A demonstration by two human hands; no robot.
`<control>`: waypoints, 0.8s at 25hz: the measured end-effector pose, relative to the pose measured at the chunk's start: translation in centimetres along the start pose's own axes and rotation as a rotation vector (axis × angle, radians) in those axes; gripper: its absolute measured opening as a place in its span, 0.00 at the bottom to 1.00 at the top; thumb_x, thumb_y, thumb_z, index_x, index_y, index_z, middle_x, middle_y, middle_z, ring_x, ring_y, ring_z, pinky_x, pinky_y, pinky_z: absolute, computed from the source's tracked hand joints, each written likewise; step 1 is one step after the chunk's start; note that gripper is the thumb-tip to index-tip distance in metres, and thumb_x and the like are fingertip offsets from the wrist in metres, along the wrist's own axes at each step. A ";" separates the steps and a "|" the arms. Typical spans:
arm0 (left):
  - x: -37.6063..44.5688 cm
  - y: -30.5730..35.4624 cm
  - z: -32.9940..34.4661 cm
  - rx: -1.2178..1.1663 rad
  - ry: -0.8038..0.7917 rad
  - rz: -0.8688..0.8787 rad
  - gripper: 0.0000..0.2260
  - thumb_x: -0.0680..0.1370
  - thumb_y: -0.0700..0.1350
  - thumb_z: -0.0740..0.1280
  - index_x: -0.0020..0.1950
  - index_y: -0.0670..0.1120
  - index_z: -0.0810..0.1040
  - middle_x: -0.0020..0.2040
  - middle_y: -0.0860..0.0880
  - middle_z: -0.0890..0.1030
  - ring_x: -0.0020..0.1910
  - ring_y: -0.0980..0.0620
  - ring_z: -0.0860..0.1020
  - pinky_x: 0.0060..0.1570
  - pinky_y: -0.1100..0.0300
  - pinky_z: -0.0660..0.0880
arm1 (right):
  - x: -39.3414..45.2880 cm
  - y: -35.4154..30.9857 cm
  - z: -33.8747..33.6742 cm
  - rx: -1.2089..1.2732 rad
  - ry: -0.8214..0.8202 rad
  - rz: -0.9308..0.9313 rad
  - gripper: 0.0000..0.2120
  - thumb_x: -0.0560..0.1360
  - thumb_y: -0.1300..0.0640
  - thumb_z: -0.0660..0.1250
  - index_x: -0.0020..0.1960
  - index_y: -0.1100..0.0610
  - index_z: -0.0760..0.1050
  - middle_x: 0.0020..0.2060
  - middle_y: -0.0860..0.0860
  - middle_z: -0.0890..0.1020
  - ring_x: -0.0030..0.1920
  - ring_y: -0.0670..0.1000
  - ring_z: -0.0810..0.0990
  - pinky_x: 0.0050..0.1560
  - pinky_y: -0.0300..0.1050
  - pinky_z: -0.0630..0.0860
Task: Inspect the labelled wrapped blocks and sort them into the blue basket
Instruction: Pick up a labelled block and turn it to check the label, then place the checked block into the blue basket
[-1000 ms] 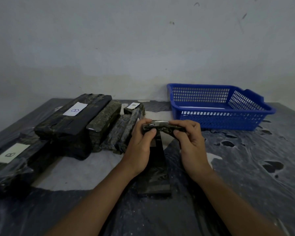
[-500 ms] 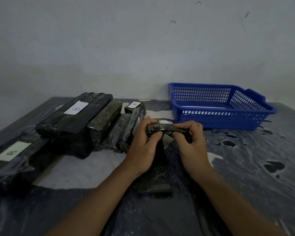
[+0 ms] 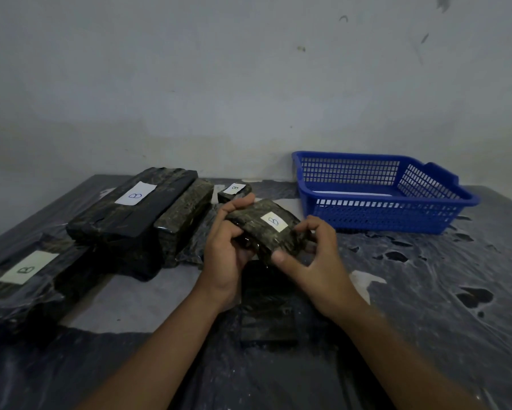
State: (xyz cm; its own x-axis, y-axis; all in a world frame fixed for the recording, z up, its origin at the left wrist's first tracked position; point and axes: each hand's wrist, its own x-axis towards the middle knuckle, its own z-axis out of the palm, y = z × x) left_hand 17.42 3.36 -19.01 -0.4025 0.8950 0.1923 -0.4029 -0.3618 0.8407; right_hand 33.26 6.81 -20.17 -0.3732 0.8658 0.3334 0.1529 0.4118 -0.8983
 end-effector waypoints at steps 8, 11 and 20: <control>-1.1 -0.7 0.0 0.171 -0.099 -0.030 0.19 0.85 0.53 0.57 0.75 0.49 0.71 0.67 0.47 0.81 0.66 0.48 0.80 0.57 0.52 0.81 | 0.1 0.9 0.6 -0.183 0.180 -0.134 0.35 0.57 0.32 0.77 0.56 0.39 0.63 0.58 0.43 0.69 0.60 0.44 0.73 0.57 0.36 0.72; -2.3 -0.6 0.7 0.335 -0.134 0.018 0.14 0.86 0.50 0.55 0.69 0.55 0.74 0.62 0.55 0.83 0.63 0.57 0.81 0.55 0.61 0.80 | -0.3 0.7 0.6 -0.238 0.276 -0.209 0.37 0.58 0.33 0.76 0.60 0.46 0.65 0.59 0.46 0.68 0.60 0.47 0.71 0.60 0.37 0.70; 2.4 1.5 5.0 0.590 -0.171 -0.020 0.16 0.88 0.48 0.52 0.67 0.49 0.77 0.64 0.47 0.82 0.64 0.49 0.80 0.65 0.50 0.76 | 1.3 -1.8 -3.9 -0.328 0.383 -0.158 0.39 0.60 0.28 0.72 0.64 0.46 0.66 0.62 0.48 0.68 0.62 0.46 0.68 0.58 0.29 0.66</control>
State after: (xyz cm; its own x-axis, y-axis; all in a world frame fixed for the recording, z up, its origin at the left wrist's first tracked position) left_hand 20.00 6.23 -14.72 -0.2427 0.9469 0.2108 0.1335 -0.1827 0.9741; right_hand 36.09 8.36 -16.99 -0.0632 0.8029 0.5928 0.4228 0.5596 -0.7128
